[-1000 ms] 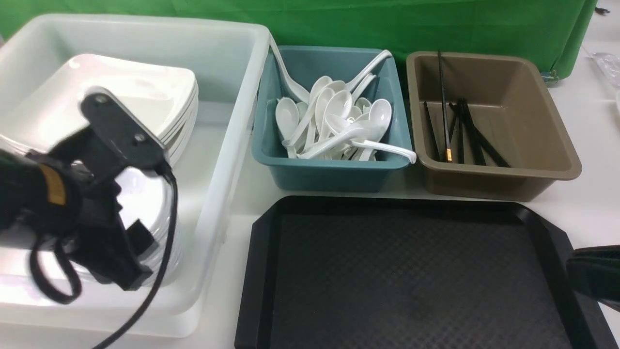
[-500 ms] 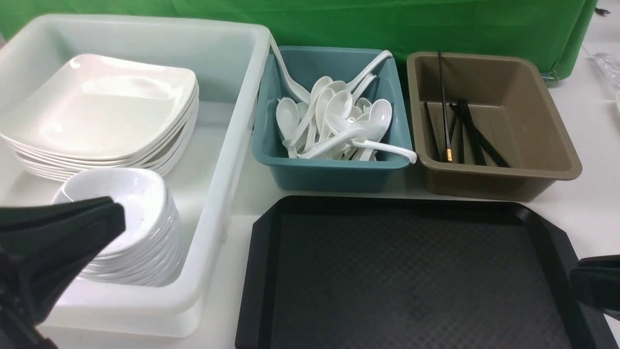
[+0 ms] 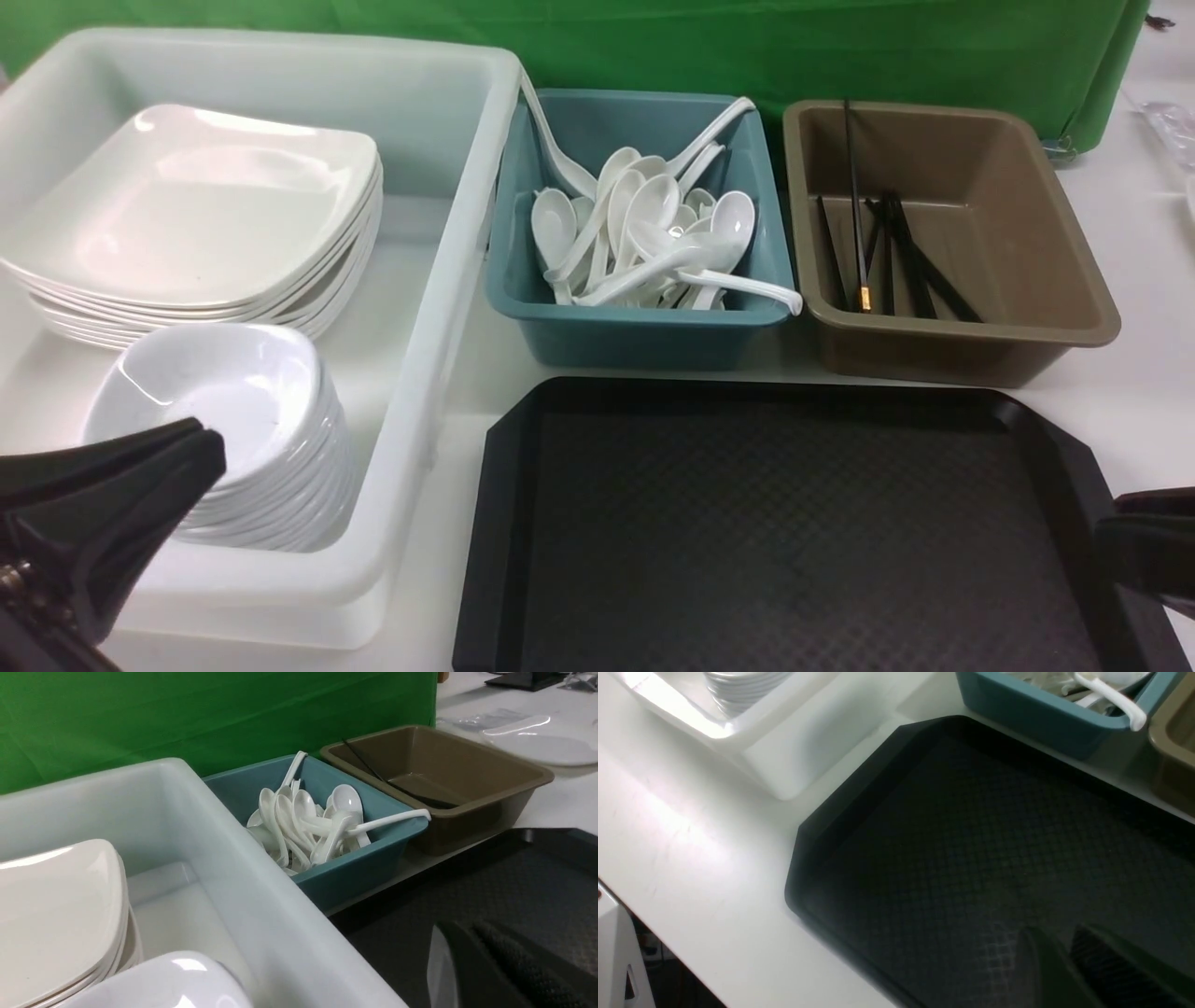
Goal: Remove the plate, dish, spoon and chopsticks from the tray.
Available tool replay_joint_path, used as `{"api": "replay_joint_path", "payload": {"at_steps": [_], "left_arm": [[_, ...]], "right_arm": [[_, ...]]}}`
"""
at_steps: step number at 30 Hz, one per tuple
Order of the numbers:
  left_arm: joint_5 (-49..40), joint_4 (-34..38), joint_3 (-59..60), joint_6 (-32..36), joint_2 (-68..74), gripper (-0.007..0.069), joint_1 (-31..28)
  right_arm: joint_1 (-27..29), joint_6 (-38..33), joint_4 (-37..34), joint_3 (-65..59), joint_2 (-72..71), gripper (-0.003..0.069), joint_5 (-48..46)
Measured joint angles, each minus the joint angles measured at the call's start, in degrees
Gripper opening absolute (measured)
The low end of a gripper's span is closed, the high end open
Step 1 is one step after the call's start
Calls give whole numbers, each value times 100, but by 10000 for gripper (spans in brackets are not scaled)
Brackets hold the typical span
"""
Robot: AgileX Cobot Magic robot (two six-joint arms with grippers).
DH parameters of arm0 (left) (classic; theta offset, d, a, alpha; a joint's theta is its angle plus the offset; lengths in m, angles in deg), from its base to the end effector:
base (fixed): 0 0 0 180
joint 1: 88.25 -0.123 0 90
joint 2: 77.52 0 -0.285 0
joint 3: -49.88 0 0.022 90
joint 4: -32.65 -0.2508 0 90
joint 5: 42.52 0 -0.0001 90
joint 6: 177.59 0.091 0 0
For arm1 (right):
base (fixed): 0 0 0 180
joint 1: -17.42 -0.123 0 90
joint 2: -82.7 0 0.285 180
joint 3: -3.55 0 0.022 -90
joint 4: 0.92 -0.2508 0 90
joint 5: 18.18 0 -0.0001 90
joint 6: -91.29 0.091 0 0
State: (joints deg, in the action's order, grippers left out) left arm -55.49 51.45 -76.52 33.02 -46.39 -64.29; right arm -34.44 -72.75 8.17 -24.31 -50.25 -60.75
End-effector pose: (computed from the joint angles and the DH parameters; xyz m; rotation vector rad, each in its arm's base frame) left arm 0.0831 -0.0441 0.3041 0.5791 1.5959 -0.2141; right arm 0.0834 0.0905 0.3768 -0.6945 1.9683 0.5520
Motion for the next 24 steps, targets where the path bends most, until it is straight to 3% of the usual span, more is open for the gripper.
{"api": "replay_joint_path", "payload": {"at_steps": [4, 7, 11, 15, 19, 24], "left_arm": [[0, -199, 0, 12, -7, 13, 0], [-5, -369, 0, 18, -7, 13, 0], [-5, -407, 0, 31, -7, 13, 0], [-18, -407, 0, 49, -7, 13, 0], [-18, -407, 0, 49, -7, 13, 0], [-18, -412, 0, 49, -7, 13, 0]], "right_arm": [[474, -6, -38, -161, -141, 140, 210], [1473, -174, -184, -502, -606, 129, 536], [2784, -1118, -543, -1485, -1468, 35, 1274], [4007, -2011, -836, -3185, -2691, 16, 2312], [4411, -2338, -849, -4252, -3547, 16, 2473], [4472, -2405, -855, -4944, -3909, 16, 2601]]}}
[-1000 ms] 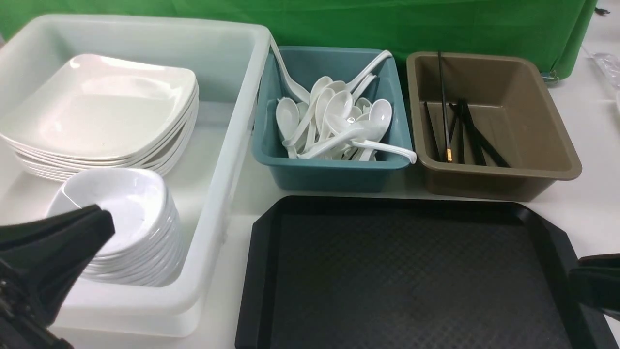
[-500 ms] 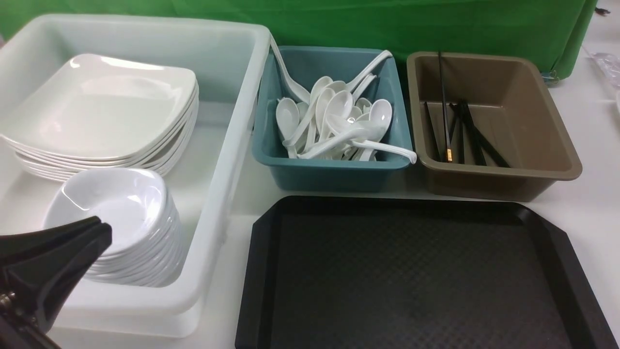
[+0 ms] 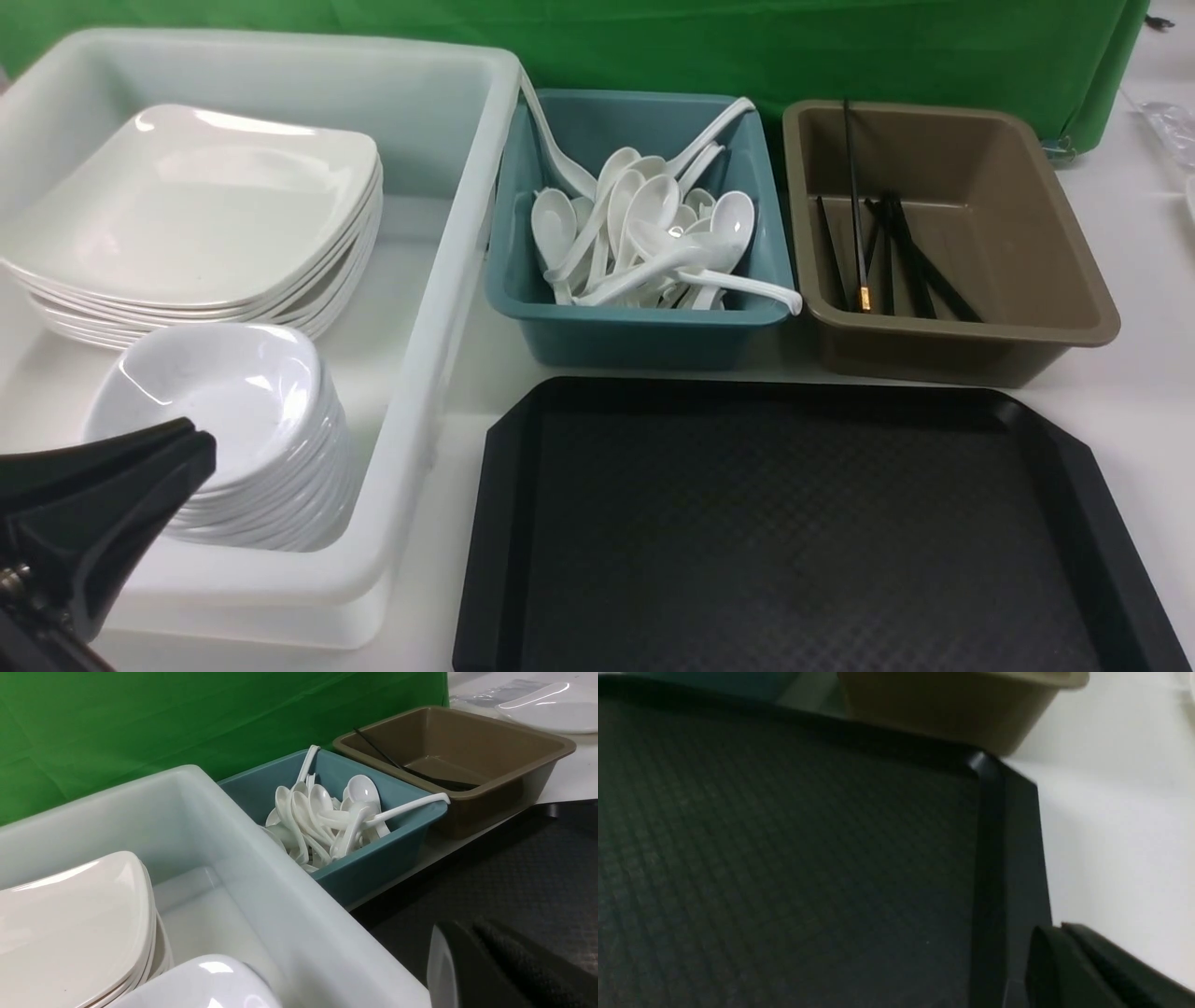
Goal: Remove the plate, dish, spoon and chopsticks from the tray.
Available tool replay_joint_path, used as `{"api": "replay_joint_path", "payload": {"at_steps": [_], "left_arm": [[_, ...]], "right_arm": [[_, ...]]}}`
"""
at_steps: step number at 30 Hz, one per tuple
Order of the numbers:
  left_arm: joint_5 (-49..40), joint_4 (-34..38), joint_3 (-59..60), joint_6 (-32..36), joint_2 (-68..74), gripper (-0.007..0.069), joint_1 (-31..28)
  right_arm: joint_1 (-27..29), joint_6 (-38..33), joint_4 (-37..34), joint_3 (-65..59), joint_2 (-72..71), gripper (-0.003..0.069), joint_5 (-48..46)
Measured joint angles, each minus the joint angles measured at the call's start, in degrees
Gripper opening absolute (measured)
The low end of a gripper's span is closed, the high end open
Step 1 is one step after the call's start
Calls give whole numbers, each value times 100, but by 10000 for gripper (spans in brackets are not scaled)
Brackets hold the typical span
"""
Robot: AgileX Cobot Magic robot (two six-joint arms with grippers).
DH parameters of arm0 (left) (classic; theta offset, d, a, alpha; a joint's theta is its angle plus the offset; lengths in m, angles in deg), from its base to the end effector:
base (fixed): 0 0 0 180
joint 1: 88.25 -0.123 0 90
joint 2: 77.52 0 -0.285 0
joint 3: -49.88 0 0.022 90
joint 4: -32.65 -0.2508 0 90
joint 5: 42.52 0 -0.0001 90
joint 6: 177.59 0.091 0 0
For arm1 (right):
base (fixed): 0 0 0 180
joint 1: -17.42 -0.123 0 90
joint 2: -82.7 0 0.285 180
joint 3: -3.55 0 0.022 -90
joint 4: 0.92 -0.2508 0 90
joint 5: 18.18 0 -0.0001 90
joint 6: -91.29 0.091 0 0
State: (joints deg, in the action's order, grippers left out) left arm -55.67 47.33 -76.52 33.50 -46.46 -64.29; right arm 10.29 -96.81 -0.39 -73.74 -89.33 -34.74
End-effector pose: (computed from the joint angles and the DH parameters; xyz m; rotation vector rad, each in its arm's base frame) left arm 0.0834 -0.0428 0.3035 0.6325 1.5797 -0.1426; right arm 0.0545 0.0066 0.1864 -0.2414 1.7607 -0.0210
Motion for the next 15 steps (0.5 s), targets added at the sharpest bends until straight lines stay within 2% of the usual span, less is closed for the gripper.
{"api": "replay_joint_path", "payload": {"at_steps": [15], "left_arm": [[-5, 0, 0, 0, 0, 16, 0]], "right_arm": [[2, 96, -16, -27, -7, 31, 242]]}}
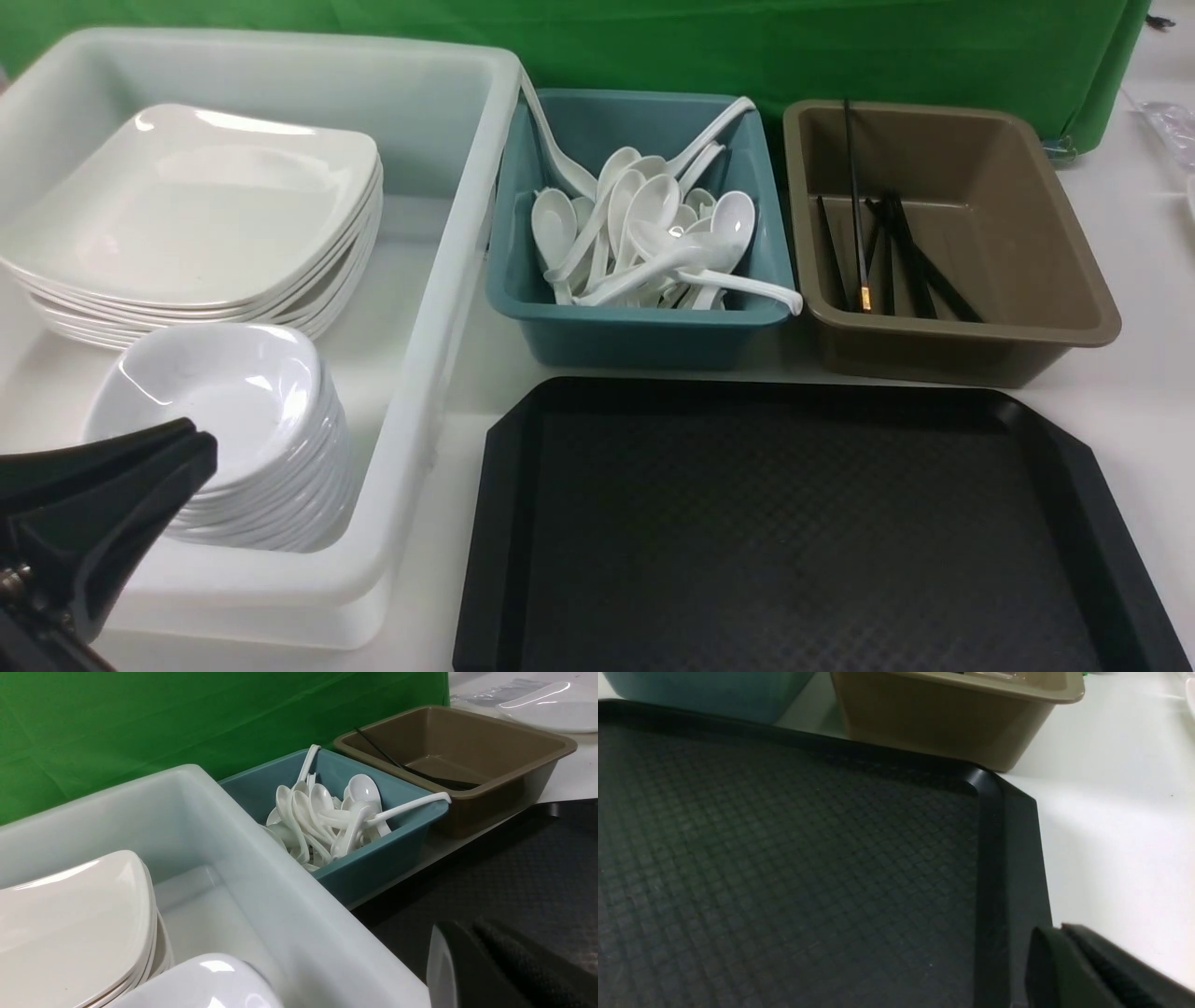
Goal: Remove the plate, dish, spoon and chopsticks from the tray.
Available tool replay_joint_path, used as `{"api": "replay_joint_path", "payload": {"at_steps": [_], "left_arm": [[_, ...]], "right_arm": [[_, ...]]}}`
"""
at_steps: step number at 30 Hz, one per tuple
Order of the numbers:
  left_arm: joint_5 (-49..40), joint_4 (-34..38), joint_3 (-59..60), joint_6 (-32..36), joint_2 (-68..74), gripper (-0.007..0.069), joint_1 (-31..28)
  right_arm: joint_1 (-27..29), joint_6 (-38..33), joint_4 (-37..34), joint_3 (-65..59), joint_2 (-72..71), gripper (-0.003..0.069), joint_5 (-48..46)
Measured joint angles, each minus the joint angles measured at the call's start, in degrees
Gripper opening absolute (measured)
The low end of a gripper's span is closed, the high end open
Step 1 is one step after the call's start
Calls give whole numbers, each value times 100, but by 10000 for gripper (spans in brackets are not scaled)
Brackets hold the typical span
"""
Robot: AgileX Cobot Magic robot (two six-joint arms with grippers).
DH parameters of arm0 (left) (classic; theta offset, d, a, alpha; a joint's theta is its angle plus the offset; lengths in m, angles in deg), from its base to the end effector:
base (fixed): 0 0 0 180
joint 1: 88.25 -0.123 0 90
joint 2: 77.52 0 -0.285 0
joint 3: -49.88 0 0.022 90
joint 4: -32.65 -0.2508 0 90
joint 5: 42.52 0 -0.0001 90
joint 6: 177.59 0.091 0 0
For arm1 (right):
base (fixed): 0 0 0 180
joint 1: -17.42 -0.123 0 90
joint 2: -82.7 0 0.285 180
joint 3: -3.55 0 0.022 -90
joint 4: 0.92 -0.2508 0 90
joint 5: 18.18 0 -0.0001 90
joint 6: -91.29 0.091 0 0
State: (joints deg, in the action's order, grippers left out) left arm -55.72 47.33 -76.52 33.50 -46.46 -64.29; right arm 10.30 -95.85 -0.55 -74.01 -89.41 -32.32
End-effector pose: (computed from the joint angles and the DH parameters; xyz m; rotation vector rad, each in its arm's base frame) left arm 0.0834 -0.0428 0.3034 0.6330 1.5805 -0.1427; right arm 0.0553 0.0068 0.1887 -0.2200 1.7242 -0.0062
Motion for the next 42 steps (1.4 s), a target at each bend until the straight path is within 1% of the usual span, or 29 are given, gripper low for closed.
{"api": "replay_joint_path", "payload": {"at_steps": [11, 14, 15, 17, 18, 19, 21, 25, 26, 27, 29, 32, 42], "left_arm": [[0, 0, 5, 6, 0, 17, 0], [222, -175, 128, -16, -13, 17, -6], [420, -287, 231, -86, -35, 17, -49], [893, -428, 490, -384, -147, 17, -281], [1277, -471, 746, -755, -310, 17, -594], [1320, -470, 782, -809, -311, 17, -644], [1576, -493, 1221, -1375, -738, 17, -1239], [1320, -512, 2147, -1913, -1555, 17, -2270], [1226, -512, 2182, -1929, -1631, 17, -2305], [963, -512, 2327, -2077, -1843, 17, -2501], [300, -518, 2389, -2289, -2213, 17, -2669], [70, -513, 2407, -2379, -2295, 17, -2695], [45, -511, 2407, -2404, -2318, 17, -2700]], "right_arm": [[5, 6, -2, 0, 0, 57, 6], [5, 12, -2, 0, 0, 64, 6], [5, 12, -2, 0, 0, 66, 6], [5, 12, -2, 0, 0, 67, 6], [5, 12, -2, 0, 0, 69, 6], [5, 12, -2, 0, 0, 70, 6], [5, 12, -2, 0, 0, 75, 6], [5, 12, -2, 0, 0, 87, 6], [5, 12, -2, 0, 0, 87, 6], [5, 12, -2, 0, 0, 89, 6], [5, 12, -2, 0, -4, 92, 6], [5, 12, -2, 0, -10, 97, 6], [5, 12, -2, 0, -10, 120, 6]]}}
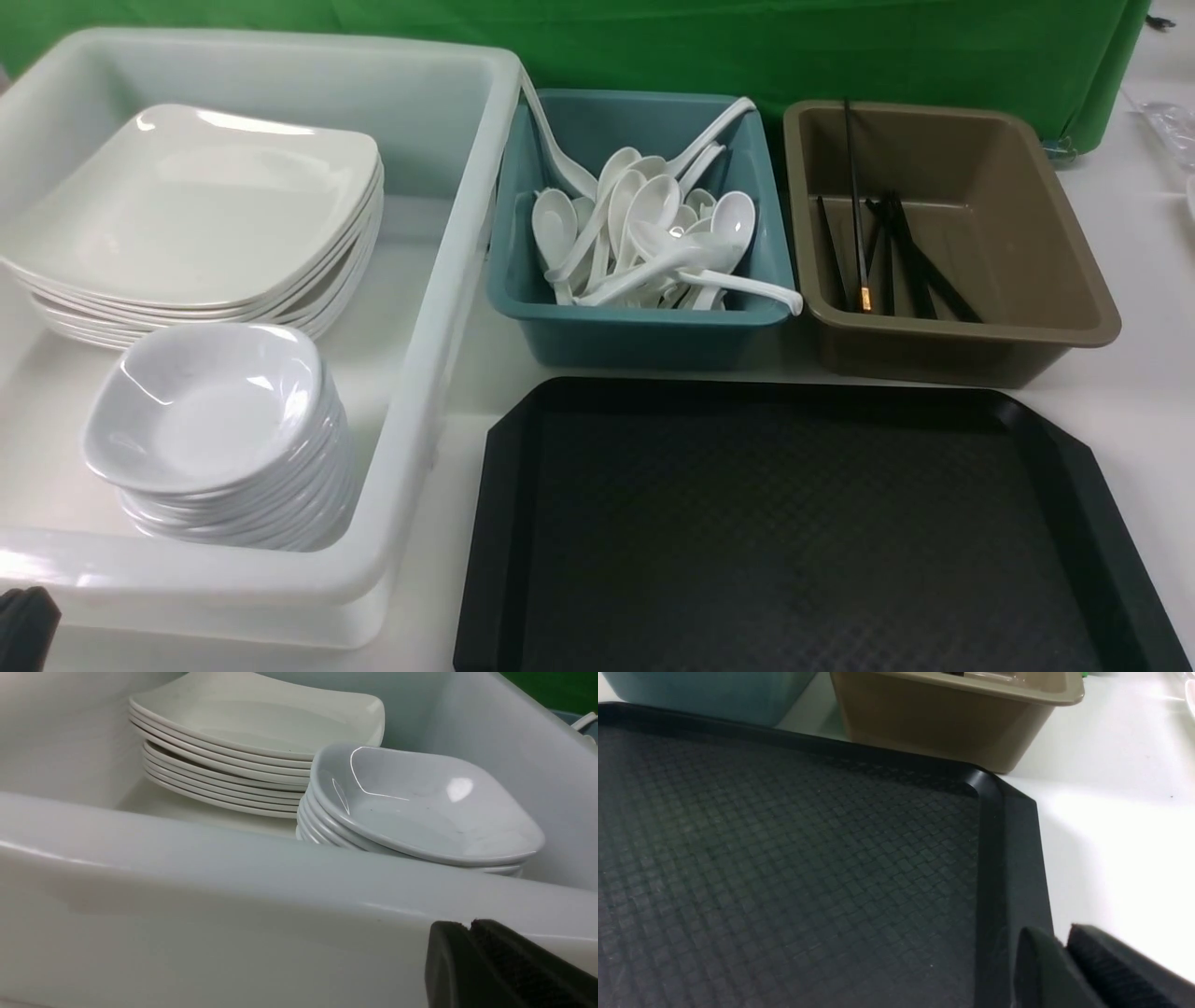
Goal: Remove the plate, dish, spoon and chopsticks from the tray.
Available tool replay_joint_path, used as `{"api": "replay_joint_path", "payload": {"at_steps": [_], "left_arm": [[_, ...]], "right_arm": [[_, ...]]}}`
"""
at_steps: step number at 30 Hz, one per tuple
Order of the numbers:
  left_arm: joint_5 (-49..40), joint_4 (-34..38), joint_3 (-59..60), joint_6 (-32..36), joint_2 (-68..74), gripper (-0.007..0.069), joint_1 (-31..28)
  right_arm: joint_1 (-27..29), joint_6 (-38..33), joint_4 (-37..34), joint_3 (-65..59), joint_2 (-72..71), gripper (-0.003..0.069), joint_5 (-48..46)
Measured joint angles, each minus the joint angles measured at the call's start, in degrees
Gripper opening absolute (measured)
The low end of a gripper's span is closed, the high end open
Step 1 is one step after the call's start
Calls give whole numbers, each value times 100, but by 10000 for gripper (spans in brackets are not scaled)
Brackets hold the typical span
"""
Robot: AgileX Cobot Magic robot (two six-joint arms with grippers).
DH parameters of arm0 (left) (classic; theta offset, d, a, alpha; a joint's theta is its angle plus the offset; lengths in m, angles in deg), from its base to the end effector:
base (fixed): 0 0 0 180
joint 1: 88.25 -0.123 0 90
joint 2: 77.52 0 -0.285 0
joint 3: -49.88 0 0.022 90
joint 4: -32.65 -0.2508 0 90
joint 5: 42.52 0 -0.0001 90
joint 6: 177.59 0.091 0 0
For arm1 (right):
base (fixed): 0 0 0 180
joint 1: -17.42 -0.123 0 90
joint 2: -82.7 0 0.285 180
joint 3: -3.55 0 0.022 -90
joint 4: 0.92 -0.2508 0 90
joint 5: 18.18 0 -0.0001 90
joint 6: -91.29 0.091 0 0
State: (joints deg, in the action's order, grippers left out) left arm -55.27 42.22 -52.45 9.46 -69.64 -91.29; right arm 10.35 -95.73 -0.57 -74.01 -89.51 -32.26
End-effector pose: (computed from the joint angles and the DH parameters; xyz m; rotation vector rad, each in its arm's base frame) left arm 0.0561 -0.0004 0.1905 -0.0524 1.7118 -0.0217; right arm 0.0552 0.0067 0.1889 -0.2169 1.7218 -0.0050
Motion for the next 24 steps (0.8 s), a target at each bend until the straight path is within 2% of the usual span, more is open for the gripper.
{"api": "replay_joint_path", "payload": {"at_steps": [24], "left_arm": [[0, 0, 0, 0, 0, 17, 0]], "right_arm": [[0, 5, 0, 0, 0, 171, 0]]}}
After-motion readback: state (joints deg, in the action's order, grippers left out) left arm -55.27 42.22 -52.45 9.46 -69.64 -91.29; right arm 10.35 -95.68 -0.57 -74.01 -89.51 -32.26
